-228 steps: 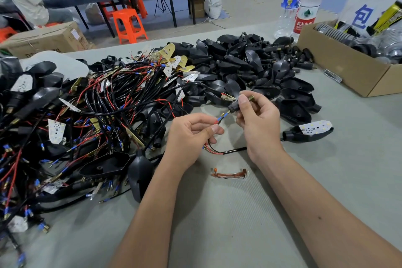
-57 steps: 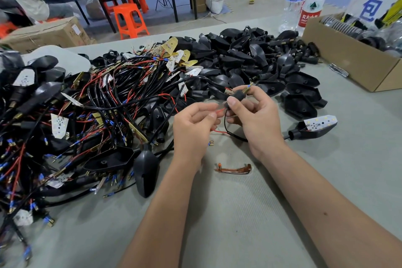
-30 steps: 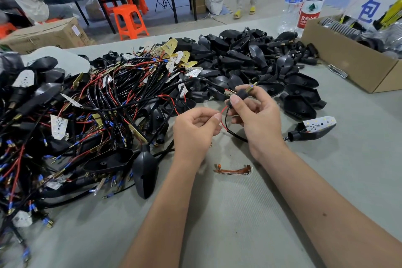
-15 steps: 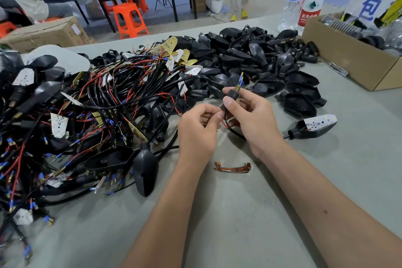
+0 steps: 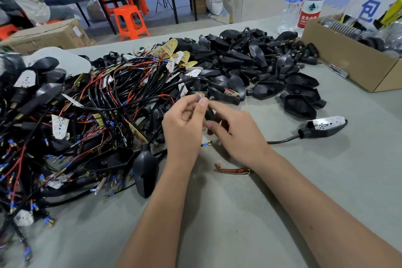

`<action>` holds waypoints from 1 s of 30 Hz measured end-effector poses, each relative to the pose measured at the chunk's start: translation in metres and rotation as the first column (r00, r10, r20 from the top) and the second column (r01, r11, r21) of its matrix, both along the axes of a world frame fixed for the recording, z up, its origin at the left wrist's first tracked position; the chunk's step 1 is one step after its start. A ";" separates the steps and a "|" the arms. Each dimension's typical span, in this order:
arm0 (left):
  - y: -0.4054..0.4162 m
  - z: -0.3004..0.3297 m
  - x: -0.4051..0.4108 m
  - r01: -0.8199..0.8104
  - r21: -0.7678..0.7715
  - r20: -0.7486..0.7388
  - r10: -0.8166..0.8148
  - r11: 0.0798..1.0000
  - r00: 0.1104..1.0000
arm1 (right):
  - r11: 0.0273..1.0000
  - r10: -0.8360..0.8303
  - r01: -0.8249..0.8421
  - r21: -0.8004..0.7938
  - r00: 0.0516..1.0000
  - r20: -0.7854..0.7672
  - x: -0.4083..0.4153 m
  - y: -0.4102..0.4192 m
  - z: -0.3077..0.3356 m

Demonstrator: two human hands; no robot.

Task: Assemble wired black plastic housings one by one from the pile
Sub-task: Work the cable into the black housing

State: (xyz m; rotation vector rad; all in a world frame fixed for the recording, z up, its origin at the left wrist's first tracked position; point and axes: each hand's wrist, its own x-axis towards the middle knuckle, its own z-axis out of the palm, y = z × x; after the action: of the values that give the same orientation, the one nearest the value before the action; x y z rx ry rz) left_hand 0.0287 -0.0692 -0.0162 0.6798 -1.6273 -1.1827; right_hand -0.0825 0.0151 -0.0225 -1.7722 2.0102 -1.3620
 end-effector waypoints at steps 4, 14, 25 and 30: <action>-0.008 -0.001 0.004 0.003 0.129 -0.041 0.003 0.992 0.999 | 1.000 -0.016 0.016 0.006 1.000 -0.016 0.000 0.002 0.000; -0.016 0.000 0.005 -0.067 0.292 -0.188 0.126 0.954 0.974 | 0.993 -0.114 0.115 0.031 0.993 -0.040 -0.005 0.004 0.001; -0.015 0.000 0.004 -0.046 0.359 -0.229 0.136 0.932 0.964 | 0.990 -0.137 0.137 -0.015 0.991 0.002 -0.008 0.003 -0.002; -0.009 0.000 0.003 0.100 0.428 -0.184 -0.022 0.898 0.983 | 0.988 -0.123 0.128 -0.092 0.991 0.058 -0.010 0.003 -0.002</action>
State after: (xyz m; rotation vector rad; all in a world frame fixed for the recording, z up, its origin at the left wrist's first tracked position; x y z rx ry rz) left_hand 0.0320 -0.0778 -0.0159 0.7815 -1.2509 -1.6320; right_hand -0.0922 0.0178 -0.0249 -1.6533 2.0941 -1.5490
